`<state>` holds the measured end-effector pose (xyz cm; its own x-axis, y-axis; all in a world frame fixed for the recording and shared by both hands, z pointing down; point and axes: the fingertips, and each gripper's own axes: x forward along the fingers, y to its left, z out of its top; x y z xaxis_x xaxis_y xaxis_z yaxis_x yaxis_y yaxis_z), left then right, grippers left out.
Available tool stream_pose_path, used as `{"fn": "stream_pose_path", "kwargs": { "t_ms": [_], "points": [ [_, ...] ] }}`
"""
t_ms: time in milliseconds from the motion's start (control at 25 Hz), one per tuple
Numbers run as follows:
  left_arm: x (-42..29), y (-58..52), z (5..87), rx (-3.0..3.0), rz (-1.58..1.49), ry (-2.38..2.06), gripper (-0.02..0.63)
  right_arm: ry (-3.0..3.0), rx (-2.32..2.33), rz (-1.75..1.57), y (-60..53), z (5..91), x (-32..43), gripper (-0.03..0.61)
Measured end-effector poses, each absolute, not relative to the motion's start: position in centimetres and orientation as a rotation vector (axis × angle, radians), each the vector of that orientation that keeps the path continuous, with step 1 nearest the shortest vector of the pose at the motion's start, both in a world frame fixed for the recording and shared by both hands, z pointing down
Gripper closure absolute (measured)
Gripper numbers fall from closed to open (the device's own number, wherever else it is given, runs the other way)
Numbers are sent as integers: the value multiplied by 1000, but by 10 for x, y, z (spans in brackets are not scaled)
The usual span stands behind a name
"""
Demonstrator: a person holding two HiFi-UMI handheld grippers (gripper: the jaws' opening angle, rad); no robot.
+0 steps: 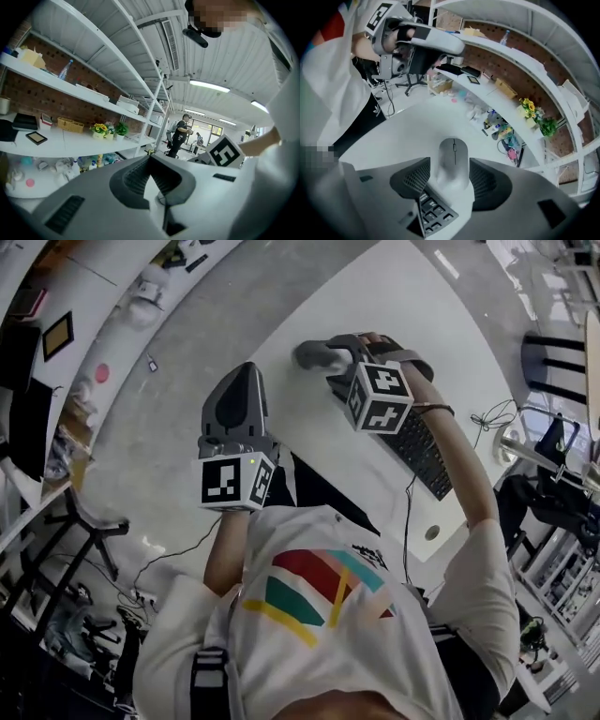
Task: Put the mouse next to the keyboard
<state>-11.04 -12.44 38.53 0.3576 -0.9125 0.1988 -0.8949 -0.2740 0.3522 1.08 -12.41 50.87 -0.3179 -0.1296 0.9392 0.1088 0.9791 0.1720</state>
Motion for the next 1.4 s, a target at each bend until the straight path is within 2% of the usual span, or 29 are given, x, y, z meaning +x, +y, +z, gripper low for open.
{"fn": "stream_pose_path", "kwargs": {
  "t_ms": [200,640,960,1400],
  "points": [
    [-131,-135,398,2173,-75,-1616,568,-1841,-33,-143,-144,529,-3,339],
    [-127,-143,410,2156,-75,-1594,568,-1765,-145,-31,-145,544,-7,331],
    [-103,-143,404,2207,-82,-1538,568,-1539,-122,-33,-146,550,-3,325],
    [-86,-132,385,2282,-67,-1510,568,-1676,-143,-121,-140,546,-3,324]
  ]
}}
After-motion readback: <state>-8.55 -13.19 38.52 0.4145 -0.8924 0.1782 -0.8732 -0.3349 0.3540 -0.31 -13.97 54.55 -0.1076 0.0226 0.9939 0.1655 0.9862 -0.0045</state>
